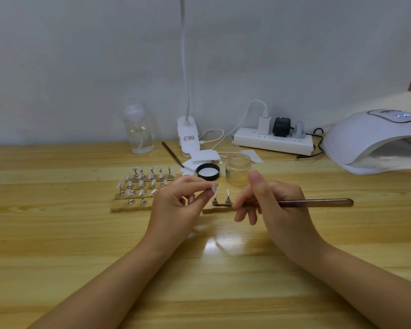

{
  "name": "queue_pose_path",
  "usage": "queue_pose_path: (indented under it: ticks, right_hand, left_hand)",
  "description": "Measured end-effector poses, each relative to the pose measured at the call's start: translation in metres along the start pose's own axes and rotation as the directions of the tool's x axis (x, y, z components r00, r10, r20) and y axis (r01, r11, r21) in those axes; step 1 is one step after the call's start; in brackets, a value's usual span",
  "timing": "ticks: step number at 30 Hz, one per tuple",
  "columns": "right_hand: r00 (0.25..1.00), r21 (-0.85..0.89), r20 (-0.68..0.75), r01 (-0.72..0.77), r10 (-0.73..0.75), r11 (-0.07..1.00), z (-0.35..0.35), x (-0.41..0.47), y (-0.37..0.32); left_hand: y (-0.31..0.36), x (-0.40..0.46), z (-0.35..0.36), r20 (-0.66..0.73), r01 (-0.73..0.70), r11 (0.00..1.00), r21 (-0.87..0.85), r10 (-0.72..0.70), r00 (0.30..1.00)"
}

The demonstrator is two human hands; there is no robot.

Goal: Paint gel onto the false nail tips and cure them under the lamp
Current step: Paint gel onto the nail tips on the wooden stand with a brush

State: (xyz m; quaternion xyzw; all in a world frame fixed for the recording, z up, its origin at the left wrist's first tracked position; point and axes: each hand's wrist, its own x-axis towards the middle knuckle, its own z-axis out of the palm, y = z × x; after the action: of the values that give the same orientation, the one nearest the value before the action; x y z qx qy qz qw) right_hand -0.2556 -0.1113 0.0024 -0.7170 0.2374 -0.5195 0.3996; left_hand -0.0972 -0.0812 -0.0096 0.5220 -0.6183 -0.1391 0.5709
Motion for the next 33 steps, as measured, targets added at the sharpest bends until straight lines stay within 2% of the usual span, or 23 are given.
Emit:
queue_pose_path:
  ticks: [4,8,11,15,20,28,33]
  right_hand:
    - [0.992,-0.123,-0.059,0.107,-0.115,0.987,-0.002,0.003,-0.002]
    - [0.99,-0.322,-0.01,0.129,-0.14,0.938,-0.002,0.005,0.0]
    - [0.99,-0.367,0.042,0.137,-0.131,0.92,0.0,0.004,0.005]
    - [0.978,-0.381,0.056,0.206,-0.2,0.902,0.001,0.004,0.008]
    - [0.969,-0.368,0.066,0.245,-0.238,0.897,0.0,0.004,0.009]
    - [0.987,-0.308,-0.049,0.129,-0.152,0.942,-0.011,0.012,0.009]
    - [0.996,-0.398,0.015,0.09,-0.092,0.913,-0.023,0.017,0.02]
  left_hand:
    - [0.002,0.0,0.0,-0.007,-0.037,0.999,-0.007,0.037,0.999]
    - [0.003,-0.001,0.002,0.016,-0.14,0.99,-0.016,0.14,0.99]
    - [0.003,-0.002,0.002,0.055,-0.179,0.983,-0.037,0.181,0.982]
    - [0.002,-0.003,0.001,0.094,-0.222,0.975,-0.015,0.223,0.97]
    - [0.002,-0.002,0.002,0.079,-0.182,0.981,-0.064,0.187,0.979]
    - [0.005,-0.002,0.001,0.043,-0.108,0.984,0.145,0.103,0.994]
    - [-0.001,-0.002,0.002,0.094,-0.047,0.977,0.207,0.028,0.995]
